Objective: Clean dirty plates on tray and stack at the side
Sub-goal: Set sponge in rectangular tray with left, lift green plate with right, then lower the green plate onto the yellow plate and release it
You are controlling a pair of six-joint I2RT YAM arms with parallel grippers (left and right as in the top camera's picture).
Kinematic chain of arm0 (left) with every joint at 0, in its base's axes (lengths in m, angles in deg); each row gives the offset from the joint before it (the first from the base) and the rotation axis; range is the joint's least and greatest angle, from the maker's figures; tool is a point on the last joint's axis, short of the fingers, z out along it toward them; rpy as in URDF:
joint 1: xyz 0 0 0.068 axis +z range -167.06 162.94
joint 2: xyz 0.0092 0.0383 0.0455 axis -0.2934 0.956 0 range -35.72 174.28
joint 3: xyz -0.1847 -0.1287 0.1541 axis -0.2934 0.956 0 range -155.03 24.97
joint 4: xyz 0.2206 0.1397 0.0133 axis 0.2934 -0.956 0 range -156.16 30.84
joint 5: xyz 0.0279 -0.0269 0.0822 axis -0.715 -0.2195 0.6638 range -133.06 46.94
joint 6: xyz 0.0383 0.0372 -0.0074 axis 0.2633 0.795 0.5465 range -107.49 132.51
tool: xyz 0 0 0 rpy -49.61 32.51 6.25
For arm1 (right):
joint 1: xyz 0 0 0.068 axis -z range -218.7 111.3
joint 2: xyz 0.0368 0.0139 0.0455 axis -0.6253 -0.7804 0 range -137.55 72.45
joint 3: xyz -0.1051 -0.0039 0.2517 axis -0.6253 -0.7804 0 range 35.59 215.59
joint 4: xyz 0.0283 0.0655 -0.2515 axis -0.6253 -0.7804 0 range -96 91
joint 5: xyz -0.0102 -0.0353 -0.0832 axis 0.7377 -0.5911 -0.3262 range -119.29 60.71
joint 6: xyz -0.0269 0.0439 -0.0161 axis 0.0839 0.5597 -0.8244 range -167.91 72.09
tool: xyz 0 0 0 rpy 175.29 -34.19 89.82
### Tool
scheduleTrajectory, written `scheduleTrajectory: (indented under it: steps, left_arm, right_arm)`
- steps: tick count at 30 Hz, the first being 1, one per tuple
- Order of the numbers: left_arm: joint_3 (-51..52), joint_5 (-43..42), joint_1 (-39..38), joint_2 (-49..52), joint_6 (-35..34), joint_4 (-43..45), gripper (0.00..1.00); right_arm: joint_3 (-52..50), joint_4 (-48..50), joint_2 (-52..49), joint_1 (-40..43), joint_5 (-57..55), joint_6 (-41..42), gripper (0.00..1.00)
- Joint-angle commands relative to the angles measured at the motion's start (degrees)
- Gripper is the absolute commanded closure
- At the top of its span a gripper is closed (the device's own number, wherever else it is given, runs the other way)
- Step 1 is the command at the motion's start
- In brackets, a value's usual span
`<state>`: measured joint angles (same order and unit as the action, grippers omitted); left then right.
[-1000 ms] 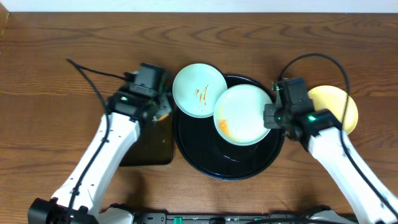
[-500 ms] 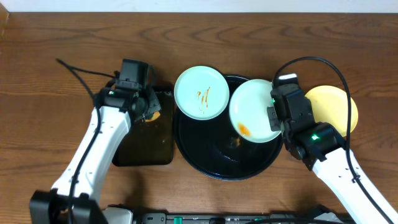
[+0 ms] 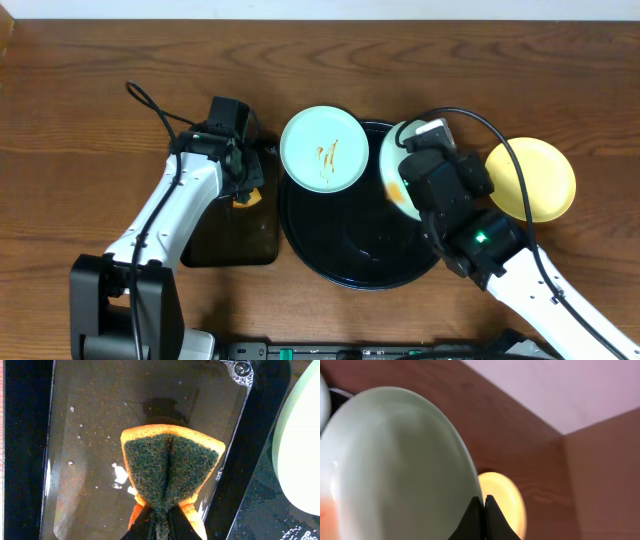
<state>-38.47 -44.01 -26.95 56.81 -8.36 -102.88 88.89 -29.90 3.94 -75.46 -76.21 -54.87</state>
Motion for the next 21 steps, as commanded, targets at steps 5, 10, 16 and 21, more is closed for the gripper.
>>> scheduleTrajectory:
  steps: [5, 10, 16, 21]
  left_arm:
    - [0.26, 0.07, 0.22, -0.04, 0.9, -0.31, 0.92]
    - [0.26, 0.04, 0.22, -0.04, 0.9, -0.33, 0.93]
    - [0.28, 0.04, 0.22, -0.04, 0.87, -0.35, 0.93]
    - [0.26, 0.04, 0.22, -0.04, 0.9, -0.33, 0.93]
  right_arm:
    - [0.92, 1.27, 0.11, 6.08, -0.48, 10.82, 0.99]
    - [0.92, 0.85, -1.33, 15.37, 11.15, 21.35, 0.99]
    - [0.92, 0.04, -3.13, 25.99, 16.74, 28.63, 0.99]
    - [0.92, -0.24, -4.59, 35.63, 21.73, 31.41, 0.99]
